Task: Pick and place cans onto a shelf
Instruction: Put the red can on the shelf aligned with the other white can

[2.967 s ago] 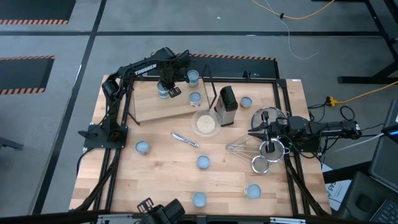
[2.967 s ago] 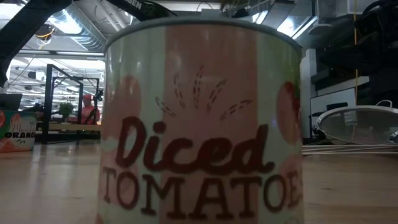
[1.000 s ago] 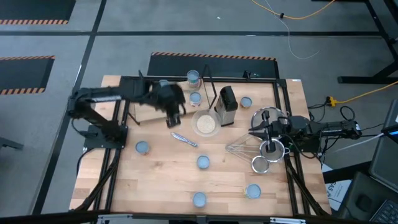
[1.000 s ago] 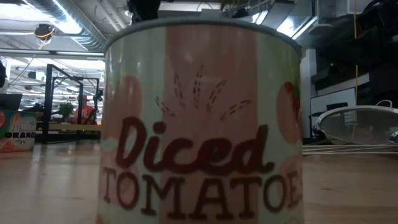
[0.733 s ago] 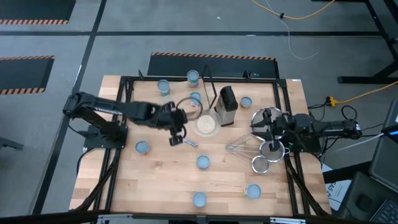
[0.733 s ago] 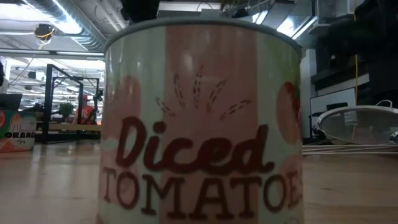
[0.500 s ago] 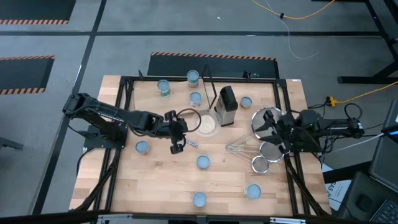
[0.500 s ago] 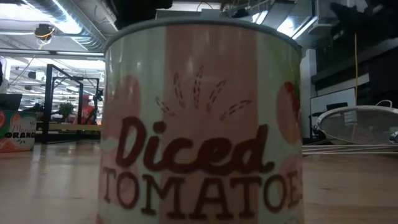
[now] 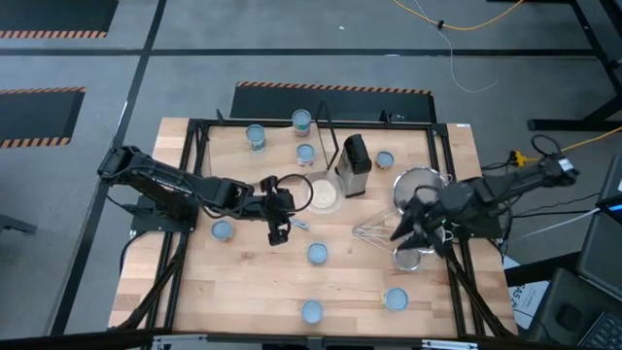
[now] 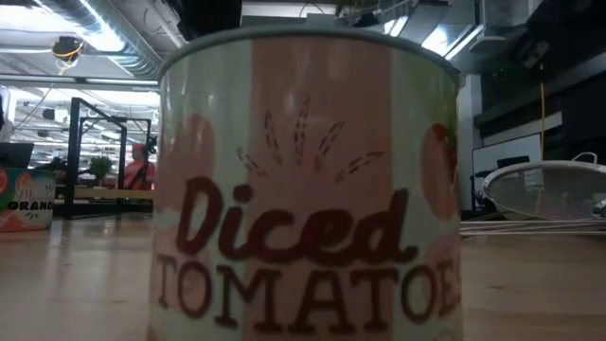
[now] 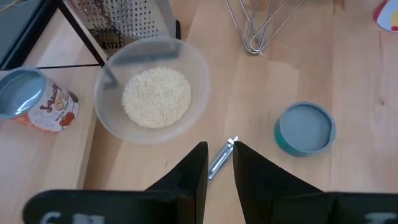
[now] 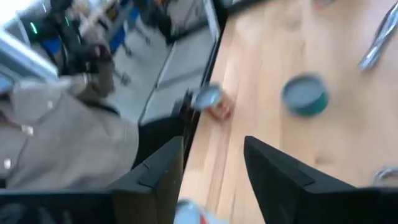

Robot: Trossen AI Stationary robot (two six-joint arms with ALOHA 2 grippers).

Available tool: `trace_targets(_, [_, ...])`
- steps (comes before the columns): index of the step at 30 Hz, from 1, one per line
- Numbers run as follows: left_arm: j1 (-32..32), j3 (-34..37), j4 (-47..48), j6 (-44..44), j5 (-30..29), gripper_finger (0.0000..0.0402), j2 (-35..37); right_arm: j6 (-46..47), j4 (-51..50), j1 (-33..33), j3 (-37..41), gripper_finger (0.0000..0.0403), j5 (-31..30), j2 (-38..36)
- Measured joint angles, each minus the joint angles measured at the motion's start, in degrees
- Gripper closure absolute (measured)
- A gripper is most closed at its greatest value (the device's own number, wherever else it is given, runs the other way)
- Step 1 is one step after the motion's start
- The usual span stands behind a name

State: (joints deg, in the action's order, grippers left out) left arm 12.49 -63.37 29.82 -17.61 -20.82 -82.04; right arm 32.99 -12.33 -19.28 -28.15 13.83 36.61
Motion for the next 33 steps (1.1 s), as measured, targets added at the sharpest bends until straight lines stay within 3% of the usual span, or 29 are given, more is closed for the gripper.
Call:
trace_targets(8, [0.1,0.0,0.1,0.2,0.0,0.0333,0.0,0.5,0.0,-7.8,-4.2,0.0231,-0.1,14.3])
trace_targets(15, [0.1,0.0,0.1,0.2,0.1,0.0333,0.0,8.3,0.0,-13.2,-4.5,0.0231,-0.1,22.3])
trace_targets(33, [0.1,0.0,0.1,0.2,0.5,0.0333,0.0,12.4,1.8,-17.8,-4.5,0.0231,-1.3,31.7])
